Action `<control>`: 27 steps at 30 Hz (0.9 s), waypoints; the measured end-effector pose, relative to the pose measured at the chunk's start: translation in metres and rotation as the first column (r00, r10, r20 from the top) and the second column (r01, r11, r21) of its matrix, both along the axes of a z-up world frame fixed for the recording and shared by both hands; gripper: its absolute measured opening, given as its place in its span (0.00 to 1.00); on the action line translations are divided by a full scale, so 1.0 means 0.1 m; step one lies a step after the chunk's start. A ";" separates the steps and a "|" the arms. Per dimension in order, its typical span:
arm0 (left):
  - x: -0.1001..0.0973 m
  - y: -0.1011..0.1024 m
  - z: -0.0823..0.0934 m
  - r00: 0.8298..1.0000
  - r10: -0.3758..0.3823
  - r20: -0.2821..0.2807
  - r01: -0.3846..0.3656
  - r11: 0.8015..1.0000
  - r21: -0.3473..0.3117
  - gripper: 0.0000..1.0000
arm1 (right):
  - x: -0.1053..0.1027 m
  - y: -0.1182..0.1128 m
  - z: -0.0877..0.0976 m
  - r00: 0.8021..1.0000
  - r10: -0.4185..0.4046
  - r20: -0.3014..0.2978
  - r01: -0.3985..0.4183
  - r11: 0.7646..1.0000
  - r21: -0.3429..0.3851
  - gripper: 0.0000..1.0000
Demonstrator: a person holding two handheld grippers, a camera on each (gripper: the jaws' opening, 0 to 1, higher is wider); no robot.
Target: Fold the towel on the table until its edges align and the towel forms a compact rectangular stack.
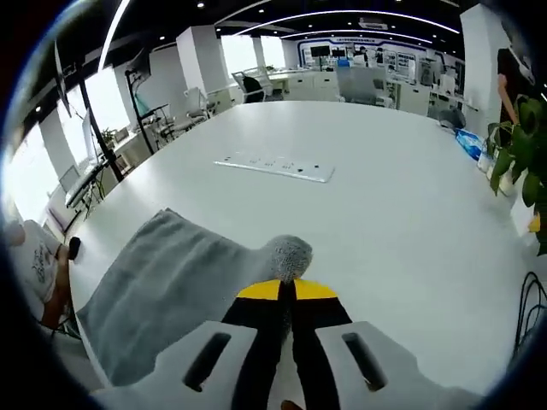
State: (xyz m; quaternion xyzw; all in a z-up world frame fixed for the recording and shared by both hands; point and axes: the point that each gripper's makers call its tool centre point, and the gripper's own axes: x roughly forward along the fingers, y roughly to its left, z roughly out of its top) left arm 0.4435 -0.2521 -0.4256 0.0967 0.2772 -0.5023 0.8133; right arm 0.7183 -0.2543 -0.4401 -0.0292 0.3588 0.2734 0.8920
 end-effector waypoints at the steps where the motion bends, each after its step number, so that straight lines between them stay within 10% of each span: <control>1: 0.00 0.03 0.03 1.000 0.006 0.000 -0.006 1.000 -0.005 0.04 | 0.00 0.02 0.02 1.000 -0.001 0.003 0.001 1.000 0.005 0.00; 27: 0.03 0.97 0.43 0.962 0.267 0.054 -0.257 0.956 -0.142 0.04 | -0.08 1.02 0.59 0.995 0.091 0.049 -0.097 0.988 0.119 0.00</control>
